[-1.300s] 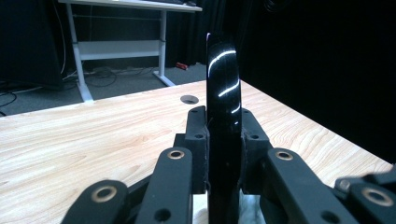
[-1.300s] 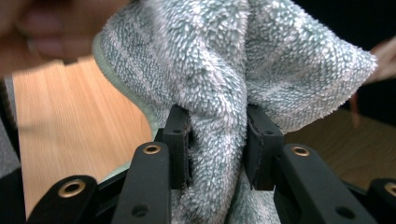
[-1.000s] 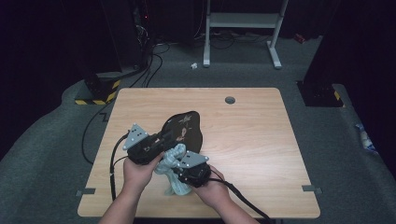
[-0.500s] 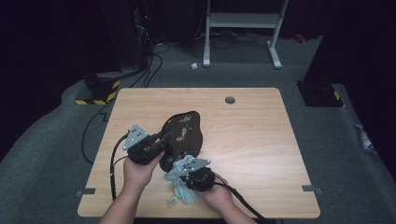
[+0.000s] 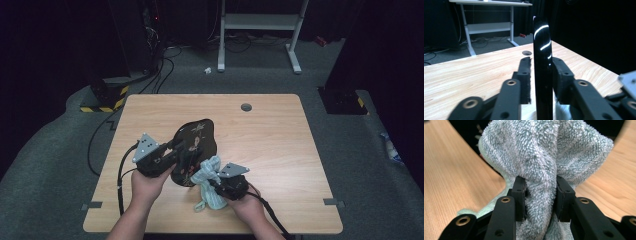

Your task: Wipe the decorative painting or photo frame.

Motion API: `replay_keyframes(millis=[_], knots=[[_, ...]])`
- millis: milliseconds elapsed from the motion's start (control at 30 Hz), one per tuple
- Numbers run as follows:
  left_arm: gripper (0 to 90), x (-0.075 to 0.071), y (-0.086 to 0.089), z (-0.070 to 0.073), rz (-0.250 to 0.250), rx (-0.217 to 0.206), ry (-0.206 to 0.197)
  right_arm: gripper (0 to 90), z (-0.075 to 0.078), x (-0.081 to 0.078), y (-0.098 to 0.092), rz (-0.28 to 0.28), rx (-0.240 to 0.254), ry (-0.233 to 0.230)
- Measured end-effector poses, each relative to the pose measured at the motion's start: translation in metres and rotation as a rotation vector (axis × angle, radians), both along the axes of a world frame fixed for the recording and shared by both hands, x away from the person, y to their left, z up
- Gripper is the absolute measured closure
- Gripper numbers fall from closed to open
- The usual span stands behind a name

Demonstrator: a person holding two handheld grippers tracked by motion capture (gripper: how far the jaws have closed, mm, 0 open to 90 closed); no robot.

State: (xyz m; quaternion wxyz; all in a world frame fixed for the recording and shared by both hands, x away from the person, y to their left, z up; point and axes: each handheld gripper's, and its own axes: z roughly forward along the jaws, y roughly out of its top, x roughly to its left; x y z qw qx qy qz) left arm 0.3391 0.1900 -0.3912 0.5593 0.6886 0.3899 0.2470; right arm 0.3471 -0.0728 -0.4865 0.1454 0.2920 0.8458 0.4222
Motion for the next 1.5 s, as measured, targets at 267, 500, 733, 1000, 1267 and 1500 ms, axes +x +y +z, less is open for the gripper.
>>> replay_keyframes(millis=[267,500,733,1000,1267,1500], knots=[[57.2,-0.011,0.003,-0.019,-0.009,0.037,0.001,66.0,0.003,0.001,-0.023,-0.052,0.04,-0.012],[55.8,-0.022,0.01,-0.045,-0.008,0.03,0.024,66.1,0.01,0.001,-0.032,-0.086,0.075,-0.035],[55.1,-0.027,0.011,-0.072,-0.026,0.037,0.056,66.6,0.019,-0.002,-0.035,-0.1,0.118,-0.061],[60.3,-0.028,0.006,-0.09,-0.046,0.039,0.055,66.7,0.034,-0.006,-0.034,-0.11,0.154,-0.102],[68.2,-0.026,0.001,-0.099,-0.061,0.032,0.053,66.3,0.066,-0.001,-0.032,-0.114,0.207,-0.157],[77.2,-0.023,-0.002,-0.104,-0.058,0.012,0.054,66.2,0.096,0.004,-0.021,-0.099,0.246,-0.214]])
